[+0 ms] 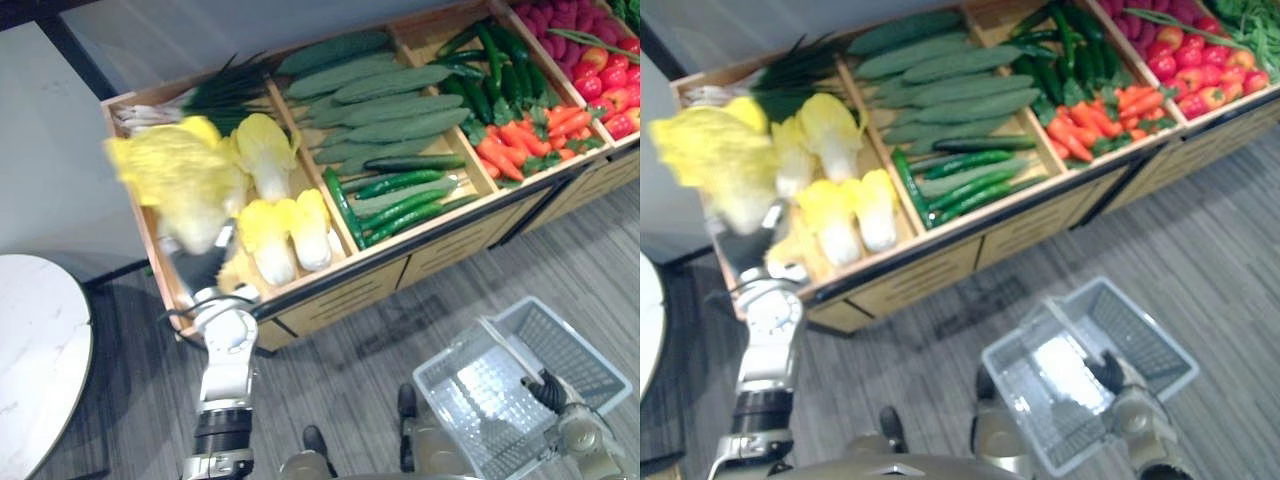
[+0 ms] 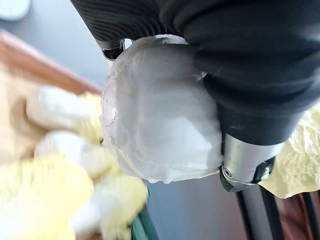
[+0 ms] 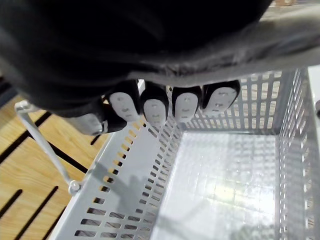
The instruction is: Pick vegetable in the basket
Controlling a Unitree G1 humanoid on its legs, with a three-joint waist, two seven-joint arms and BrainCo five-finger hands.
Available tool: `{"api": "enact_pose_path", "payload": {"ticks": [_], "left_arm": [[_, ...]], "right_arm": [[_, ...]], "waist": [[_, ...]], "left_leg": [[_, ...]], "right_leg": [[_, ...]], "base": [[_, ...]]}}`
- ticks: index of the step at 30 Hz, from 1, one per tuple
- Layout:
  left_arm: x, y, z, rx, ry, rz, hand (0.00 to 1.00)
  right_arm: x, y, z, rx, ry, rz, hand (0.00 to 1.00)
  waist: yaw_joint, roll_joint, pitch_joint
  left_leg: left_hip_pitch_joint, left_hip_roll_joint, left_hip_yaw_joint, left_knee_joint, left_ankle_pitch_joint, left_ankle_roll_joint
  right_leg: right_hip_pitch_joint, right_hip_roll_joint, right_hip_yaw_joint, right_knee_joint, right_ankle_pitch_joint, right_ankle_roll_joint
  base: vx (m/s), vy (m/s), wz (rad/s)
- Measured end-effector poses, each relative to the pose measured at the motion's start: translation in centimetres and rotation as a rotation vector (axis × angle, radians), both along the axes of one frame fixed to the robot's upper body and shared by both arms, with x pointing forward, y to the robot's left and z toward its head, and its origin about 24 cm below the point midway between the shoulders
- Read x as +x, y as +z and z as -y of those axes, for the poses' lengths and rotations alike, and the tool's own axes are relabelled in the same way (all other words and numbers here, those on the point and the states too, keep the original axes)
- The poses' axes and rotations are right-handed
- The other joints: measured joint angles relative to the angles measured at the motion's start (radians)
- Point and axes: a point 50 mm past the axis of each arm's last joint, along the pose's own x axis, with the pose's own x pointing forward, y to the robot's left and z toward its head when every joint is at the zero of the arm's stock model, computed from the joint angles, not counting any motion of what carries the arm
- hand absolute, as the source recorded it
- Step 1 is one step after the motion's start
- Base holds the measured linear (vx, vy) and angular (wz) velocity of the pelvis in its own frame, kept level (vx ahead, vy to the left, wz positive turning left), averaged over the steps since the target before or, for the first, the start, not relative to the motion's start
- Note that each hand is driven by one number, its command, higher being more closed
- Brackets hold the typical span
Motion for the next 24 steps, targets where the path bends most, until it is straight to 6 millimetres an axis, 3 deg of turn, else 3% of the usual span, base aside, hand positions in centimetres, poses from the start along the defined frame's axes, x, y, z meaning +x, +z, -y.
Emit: {"api": "enact_pose_path", "payload": {"ticks": [3,6,13,18,24], "left_arm": [[-0.4,-0.5,3.5,0.126,-0.283,-0.035,1.00],[-0.7,-0.9,5.1,0.183,-0.456,-0.054,1.00],[-1.7,-1.1,8.5,0.245,-0.797,-0.073,1.00],[-2.5,-0.5,9.9,0.286,-1.083,-0.080,1.00],[-3.1,0.9,11.2,0.317,-1.396,-0.073,1.00]], "right_arm": [[2.0,2.4,0.9,-0.022,0.069,0.064,1.00],[3.8,4.1,1.3,-0.045,0.107,0.105,1.00],[4.9,4.7,0.8,-0.072,0.164,0.102,1.00],[7.0,7.0,-1.3,-0.118,0.317,0.171,1.00],[9.3,9.9,-4.1,-0.164,0.497,0.264,1.00]], "waist": [[0.000,0.011,-0.016],[0.000,0.025,-0.025],[0.003,0.037,-0.032],[0.003,0.043,-0.049],[0.002,0.070,-0.076]], "left_leg": [[0.013,-0.002,0.048,0.005,-0.017,-0.001],[0.047,-0.001,0.111,0.003,-0.031,-0.003],[0.131,-0.002,0.275,0.008,-0.075,-0.015],[0.175,0.022,0.437,0.080,-0.143,-0.036],[0.235,0.061,0.622,0.165,-0.198,-0.074]], "right_leg": [[-0.003,0.005,0.051,-0.021,0.009,0.013],[-0.004,0.015,0.111,-0.023,0.015,0.021],[-0.005,0.046,0.256,-0.015,0.030,0.028],[-0.022,0.093,0.387,0.004,0.037,0.034],[-0.022,0.159,0.518,0.019,0.047,0.037]], "base": [[-0.01,0.002,-0.41],[0.03,0.011,-0.56],[0.03,0.022,-0.68],[-0.02,-0.009,-0.86],[-0.02,-0.045,-0.69]]}}
